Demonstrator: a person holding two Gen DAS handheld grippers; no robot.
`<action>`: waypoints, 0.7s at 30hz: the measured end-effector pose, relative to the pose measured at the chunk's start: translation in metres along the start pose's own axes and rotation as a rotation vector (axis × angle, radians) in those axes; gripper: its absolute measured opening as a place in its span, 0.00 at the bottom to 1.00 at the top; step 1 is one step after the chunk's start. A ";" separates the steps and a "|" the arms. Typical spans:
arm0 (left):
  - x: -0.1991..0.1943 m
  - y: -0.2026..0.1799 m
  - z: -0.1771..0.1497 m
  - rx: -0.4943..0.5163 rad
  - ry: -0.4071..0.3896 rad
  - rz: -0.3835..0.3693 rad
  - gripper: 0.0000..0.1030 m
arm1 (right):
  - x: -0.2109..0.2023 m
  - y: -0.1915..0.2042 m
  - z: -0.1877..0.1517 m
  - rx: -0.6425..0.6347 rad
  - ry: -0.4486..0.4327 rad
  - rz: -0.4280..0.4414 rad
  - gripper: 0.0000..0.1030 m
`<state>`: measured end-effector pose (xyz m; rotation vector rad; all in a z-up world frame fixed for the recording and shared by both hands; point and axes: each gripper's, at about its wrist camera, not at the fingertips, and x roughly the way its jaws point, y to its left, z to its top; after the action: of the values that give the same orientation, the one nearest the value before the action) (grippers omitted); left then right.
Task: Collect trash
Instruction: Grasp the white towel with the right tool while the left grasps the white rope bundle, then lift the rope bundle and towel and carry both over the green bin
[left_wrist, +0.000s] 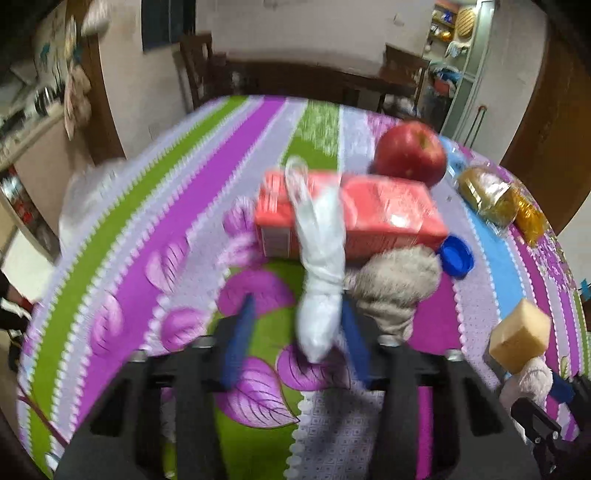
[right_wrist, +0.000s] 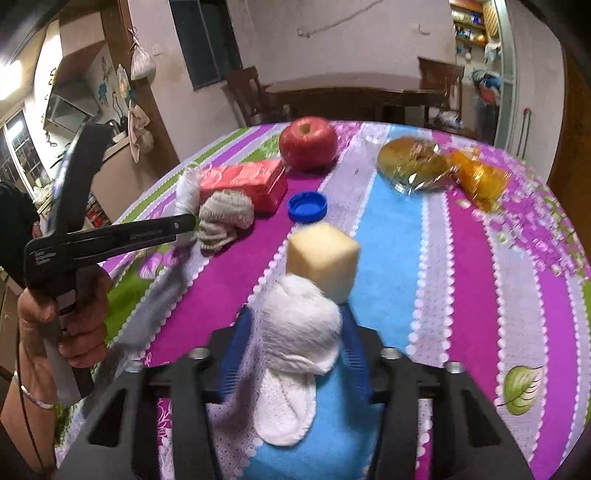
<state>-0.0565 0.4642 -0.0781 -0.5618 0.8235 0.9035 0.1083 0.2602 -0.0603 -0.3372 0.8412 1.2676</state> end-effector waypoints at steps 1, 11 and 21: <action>0.000 0.001 -0.002 -0.003 -0.019 0.013 0.27 | 0.002 -0.001 0.000 0.005 0.003 0.001 0.40; -0.023 0.013 -0.002 -0.066 -0.051 0.006 0.18 | -0.016 -0.003 -0.010 0.039 -0.023 0.031 0.36; -0.058 0.010 -0.024 -0.071 -0.043 0.005 0.18 | -0.069 0.005 -0.032 0.016 -0.089 0.014 0.36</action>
<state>-0.0954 0.4255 -0.0462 -0.6002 0.7571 0.9493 0.0882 0.1925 -0.0316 -0.2600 0.7785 1.2788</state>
